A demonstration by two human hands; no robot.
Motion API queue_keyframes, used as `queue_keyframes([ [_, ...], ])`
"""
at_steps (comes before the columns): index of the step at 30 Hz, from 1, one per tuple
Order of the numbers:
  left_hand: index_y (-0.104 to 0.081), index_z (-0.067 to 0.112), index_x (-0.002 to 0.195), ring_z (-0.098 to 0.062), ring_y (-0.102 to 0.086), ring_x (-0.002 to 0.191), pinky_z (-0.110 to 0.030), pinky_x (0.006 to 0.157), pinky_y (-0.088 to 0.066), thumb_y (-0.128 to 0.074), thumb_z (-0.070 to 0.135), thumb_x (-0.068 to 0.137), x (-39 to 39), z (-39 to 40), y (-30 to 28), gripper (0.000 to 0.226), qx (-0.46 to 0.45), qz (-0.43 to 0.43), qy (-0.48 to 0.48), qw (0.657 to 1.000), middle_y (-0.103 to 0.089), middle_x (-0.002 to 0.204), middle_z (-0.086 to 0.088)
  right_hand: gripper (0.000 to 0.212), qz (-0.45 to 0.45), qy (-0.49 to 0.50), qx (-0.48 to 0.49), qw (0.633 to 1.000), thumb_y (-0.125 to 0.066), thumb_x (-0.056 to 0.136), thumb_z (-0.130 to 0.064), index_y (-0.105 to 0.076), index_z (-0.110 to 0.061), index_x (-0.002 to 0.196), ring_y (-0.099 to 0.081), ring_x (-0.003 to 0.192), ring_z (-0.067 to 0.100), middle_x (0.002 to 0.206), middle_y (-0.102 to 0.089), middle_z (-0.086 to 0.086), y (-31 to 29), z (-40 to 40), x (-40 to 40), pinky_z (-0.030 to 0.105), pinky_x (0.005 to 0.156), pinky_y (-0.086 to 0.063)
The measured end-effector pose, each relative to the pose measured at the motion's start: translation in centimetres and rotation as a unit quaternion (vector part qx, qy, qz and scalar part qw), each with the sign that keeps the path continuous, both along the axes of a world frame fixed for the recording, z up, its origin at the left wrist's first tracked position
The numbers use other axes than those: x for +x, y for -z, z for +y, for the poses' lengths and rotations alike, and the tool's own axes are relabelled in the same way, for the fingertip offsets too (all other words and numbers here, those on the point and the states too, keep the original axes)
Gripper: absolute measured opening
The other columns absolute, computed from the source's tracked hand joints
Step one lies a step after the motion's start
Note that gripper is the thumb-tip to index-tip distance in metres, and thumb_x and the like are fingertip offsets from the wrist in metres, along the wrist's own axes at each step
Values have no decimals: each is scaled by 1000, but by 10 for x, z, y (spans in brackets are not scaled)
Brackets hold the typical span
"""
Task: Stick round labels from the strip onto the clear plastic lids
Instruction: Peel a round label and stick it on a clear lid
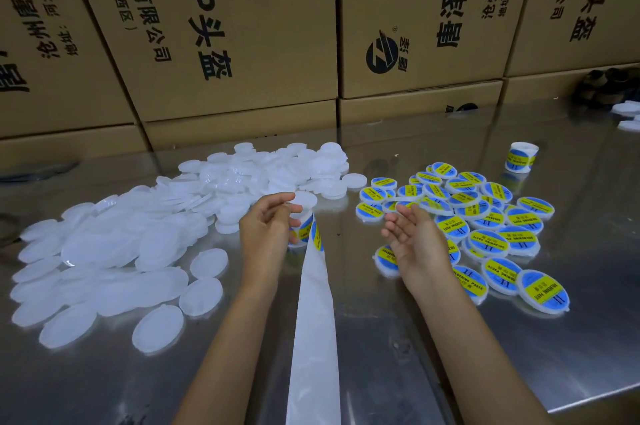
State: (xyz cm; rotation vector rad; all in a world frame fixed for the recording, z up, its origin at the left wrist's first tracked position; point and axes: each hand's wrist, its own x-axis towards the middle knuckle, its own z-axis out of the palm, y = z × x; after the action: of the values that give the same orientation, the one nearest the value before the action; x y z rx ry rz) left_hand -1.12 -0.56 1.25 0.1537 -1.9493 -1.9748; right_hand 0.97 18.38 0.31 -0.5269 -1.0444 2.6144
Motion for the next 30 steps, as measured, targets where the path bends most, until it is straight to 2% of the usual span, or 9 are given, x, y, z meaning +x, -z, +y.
queue_keyframes([
  [3,-72,24,89,-15,-67,78,-23,61,-51,-46,-2,95,-5,-5,6,37,-33,-12,-34,999,-74,88,1,18,1,-11,12,1000,-48,102,-17,-60,-6,94,-60,64,17,76,-62,10,0,-1,0,20,51,-53],
  [6,-67,26,90,-12,-63,87,-12,62,-43,-44,0,94,-6,-10,9,34,-133,-28,-85,987,-72,95,4,15,12,-15,67,998,-52,99,-11,-63,-6,92,-60,57,15,67,-62,9,-1,-5,1,22,51,-53],
  [9,-64,21,96,-23,-57,95,-30,64,-39,-45,-4,88,-3,-18,8,32,-236,-26,-170,956,-64,103,-2,16,26,-30,179,983,-51,99,-7,-65,-5,92,-58,56,14,67,-62,9,-2,-15,2,25,51,-53],
  [11,-64,14,102,-30,-56,101,-35,71,-38,-47,-6,86,-3,-26,7,31,-252,-30,-192,948,-59,108,-10,14,37,-42,260,964,-52,98,-6,-65,-4,97,-57,56,12,70,-61,8,-1,-25,4,25,52,-53],
  [14,-63,10,111,-36,-52,113,-37,81,-38,-51,-2,86,-6,-40,8,30,-276,-85,-187,939,-58,118,-16,4,66,-70,383,919,-61,95,-11,-63,-10,98,-58,68,8,81,-64,4,6,-40,6,24,64,-53],
  [18,-64,10,109,-34,-58,106,-31,81,-38,-51,7,91,-10,-41,10,22,-220,-109,-139,959,-66,114,-15,27,105,-175,510,836,-72,89,-27,-60,-24,112,-57,96,-3,110,-65,-8,20,-52,11,9,82,-44],
  [22,-62,18,99,-19,-55,85,-28,72,-37,-51,19,97,-11,-31,10,11,-222,-117,-101,963,-65,94,0,36,126,-201,606,760,-71,88,-37,-58,-31,121,-55,116,5,116,-64,-13,29,-58,12,27,95,-48],
  [25,-61,22,93,-12,-56,74,-22,59,-35,-55,23,93,-12,-27,12,6,-223,-114,-74,965,-63,81,10,31,129,-187,599,768,-70,87,-38,-57,-35,115,-57,114,6,112,-66,-13,28,-59,11,24,92,-48],
  [30,-64,24,77,-15,-66,73,-28,64,-50,-63,23,88,-10,-13,16,11,-180,-63,-44,981,-68,76,6,30,113,-176,561,801,-69,90,-35,-55,-35,117,-61,111,10,117,-66,-7,28,-57,7,34,95,-51],
])
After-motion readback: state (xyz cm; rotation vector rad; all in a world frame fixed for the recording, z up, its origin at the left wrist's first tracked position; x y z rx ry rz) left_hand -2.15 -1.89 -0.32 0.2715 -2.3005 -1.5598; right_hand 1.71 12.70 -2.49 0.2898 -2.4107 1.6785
